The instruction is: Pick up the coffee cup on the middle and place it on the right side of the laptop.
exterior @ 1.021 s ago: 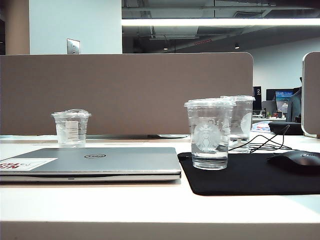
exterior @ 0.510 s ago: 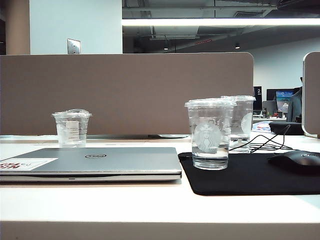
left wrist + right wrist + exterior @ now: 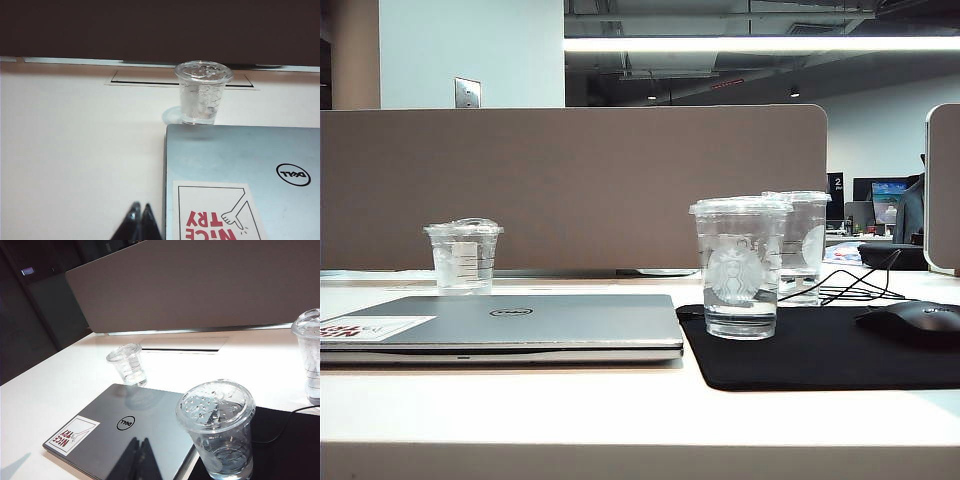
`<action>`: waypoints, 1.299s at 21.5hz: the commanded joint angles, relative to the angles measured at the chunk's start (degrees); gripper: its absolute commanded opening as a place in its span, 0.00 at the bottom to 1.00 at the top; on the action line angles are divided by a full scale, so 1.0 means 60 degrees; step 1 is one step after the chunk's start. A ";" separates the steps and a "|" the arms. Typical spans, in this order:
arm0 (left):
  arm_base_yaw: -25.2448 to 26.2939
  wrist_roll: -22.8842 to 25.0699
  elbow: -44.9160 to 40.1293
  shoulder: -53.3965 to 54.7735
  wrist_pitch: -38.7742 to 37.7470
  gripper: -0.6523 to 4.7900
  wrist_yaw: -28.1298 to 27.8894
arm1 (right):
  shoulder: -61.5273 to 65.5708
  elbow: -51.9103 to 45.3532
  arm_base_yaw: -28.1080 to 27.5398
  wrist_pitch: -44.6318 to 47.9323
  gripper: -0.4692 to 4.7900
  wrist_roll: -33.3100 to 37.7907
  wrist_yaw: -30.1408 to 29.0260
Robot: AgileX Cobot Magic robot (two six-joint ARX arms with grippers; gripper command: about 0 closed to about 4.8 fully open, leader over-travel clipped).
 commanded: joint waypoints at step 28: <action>0.0007 0.0040 0.0029 0.0000 0.0000 0.11 0.0029 | -0.4193 -0.2860 -0.4528 -0.0882 0.07 -0.2652 -0.0244</action>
